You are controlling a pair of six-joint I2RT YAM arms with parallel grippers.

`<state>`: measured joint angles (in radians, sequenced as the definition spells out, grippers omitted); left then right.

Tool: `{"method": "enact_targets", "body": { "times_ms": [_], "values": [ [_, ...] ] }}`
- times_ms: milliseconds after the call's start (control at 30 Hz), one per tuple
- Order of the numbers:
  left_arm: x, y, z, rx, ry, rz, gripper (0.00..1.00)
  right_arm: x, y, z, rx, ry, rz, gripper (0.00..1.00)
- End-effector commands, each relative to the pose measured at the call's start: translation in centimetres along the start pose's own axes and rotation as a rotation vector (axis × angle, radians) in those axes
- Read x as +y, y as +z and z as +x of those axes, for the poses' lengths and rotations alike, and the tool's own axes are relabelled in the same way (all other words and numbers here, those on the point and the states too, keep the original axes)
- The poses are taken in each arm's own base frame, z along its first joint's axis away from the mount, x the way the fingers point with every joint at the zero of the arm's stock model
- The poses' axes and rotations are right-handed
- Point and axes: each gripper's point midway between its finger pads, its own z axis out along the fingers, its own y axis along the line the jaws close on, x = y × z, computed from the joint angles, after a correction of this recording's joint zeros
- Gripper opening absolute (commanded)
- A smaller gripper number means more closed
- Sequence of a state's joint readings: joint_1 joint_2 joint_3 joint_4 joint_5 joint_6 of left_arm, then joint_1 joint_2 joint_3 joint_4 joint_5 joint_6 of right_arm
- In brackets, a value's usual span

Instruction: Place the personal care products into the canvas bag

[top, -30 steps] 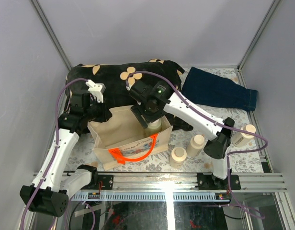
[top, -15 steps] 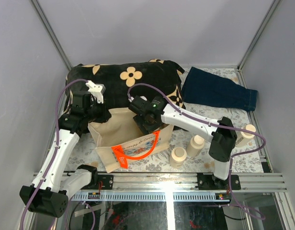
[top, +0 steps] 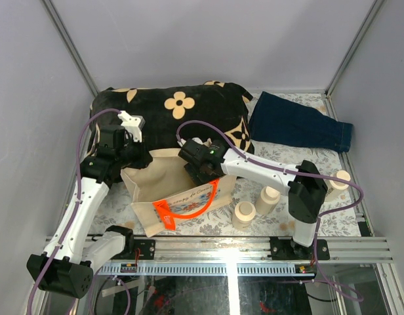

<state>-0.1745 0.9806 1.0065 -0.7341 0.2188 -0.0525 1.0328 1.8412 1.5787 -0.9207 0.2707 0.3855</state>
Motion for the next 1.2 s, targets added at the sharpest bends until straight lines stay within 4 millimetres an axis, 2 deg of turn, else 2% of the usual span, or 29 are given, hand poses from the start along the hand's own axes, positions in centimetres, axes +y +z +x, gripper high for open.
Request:
{"method": "enact_targets", "body": {
  "times_ms": [0, 33, 200, 300, 433, 667, 767, 867, 967, 1067, 1167],
  "values": [
    [1.5, -0.2, -1.2, -0.059, 0.010, -0.076, 0.18, -2.7, -0.7, 1.8, 0.066, -0.028, 0.094, 0.46],
    [1.4, -0.3, -1.2, -0.059, 0.010, -0.076, 0.18, -2.7, -0.8, 1.8, 0.063, -0.026, 0.092, 0.53],
    [1.4, -0.2, -1.1, -0.056, 0.007, -0.073, 0.18, -3.0, -1.9, 0.1, 0.006, -0.009, 0.101, 0.62],
    [1.4, -0.1, -1.1, -0.054, 0.007, -0.071, 0.18, -3.3, -3.6, -1.7, -0.051, 0.007, 0.112, 0.68],
    [1.4, 0.0, -1.3, -0.064, 0.006, -0.068, 0.18, -3.6, -6.3, -4.3, -0.130, 0.020, 0.107, 0.87],
    [1.4, 0.1, -1.5, -0.080, 0.005, -0.068, 0.18, -3.6, -10.7, -6.3, -0.205, 0.049, 0.050, 0.95],
    [1.4, 0.1, -1.6, -0.084, 0.006, -0.070, 0.18, -4.8, -13.1, -6.7, -0.259, 0.088, 0.068, 0.96],
    [1.5, 0.1, -1.6, -0.086, 0.006, -0.073, 0.18, -7.7, -15.8, -5.9, -0.309, 0.144, 0.164, 0.99],
    [1.6, 0.1, -1.6, -0.086, 0.009, -0.081, 0.18, -10.6, -18.0, -3.2, -0.311, 0.229, 0.250, 0.99],
    [1.7, 0.0, -1.8, -0.090, 0.017, -0.089, 0.18, -12.1, -18.9, -0.1, -0.289, 0.340, 0.259, 0.99],
    [1.5, -0.1, -2.2, -0.100, 0.017, -0.078, 0.18, -13.2, -17.8, 2.6, -0.236, 0.470, 0.230, 0.99]
  ]
}}
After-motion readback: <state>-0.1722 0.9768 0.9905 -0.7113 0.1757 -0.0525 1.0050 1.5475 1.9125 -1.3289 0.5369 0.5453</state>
